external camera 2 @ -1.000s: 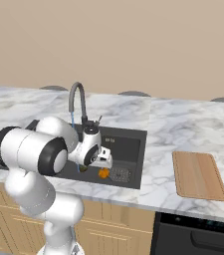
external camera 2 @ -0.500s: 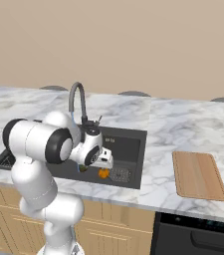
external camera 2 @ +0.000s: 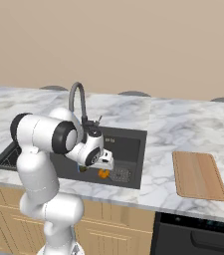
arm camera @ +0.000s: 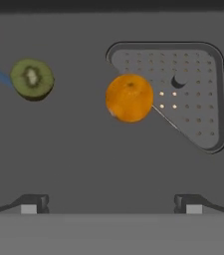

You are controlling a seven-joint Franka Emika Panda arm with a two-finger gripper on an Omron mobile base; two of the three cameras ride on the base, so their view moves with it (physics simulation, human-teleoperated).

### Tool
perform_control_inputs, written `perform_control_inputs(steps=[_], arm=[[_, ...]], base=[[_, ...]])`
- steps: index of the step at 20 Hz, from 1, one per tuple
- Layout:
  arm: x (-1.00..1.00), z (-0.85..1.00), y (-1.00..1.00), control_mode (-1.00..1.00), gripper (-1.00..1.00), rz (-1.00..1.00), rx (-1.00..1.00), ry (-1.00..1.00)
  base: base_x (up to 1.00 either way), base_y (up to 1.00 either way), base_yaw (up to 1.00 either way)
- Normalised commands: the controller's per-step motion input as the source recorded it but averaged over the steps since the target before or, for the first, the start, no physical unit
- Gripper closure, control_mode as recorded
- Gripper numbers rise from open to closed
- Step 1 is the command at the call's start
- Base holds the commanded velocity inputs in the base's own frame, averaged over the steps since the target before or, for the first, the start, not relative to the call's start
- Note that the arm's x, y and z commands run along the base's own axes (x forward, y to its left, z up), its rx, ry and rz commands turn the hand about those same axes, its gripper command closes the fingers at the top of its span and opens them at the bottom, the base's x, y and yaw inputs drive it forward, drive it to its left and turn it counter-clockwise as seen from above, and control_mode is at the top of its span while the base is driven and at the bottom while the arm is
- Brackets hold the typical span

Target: Pick the orange, kiwi from the sink and place them on the cutting board to airdry. Then turn off the sink faucet.

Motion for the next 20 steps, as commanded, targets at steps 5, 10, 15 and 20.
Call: perform_control_inputs(steps=[5, 10, 15, 20], arm=[[0.13, -0.21, -0.05, -1.00, -1.00, 0.00, 0.01, 0.03], [0.13, -0.21, -0.05, -1.00, -1.00, 0.00, 0.01, 0.03], [0.15, -0.23, 0.00, -1.00, -1.00, 0.00, 0.00, 0.00], [0.17, -0.23, 0.00, -1.00, -1.00, 0.00, 0.00, 0.00]], base=[[0.00, 0.00, 0.00], [0.00, 0.00, 0.00], [0.00, 0.00, 0.00], [0.00, 0.00, 0.00]])
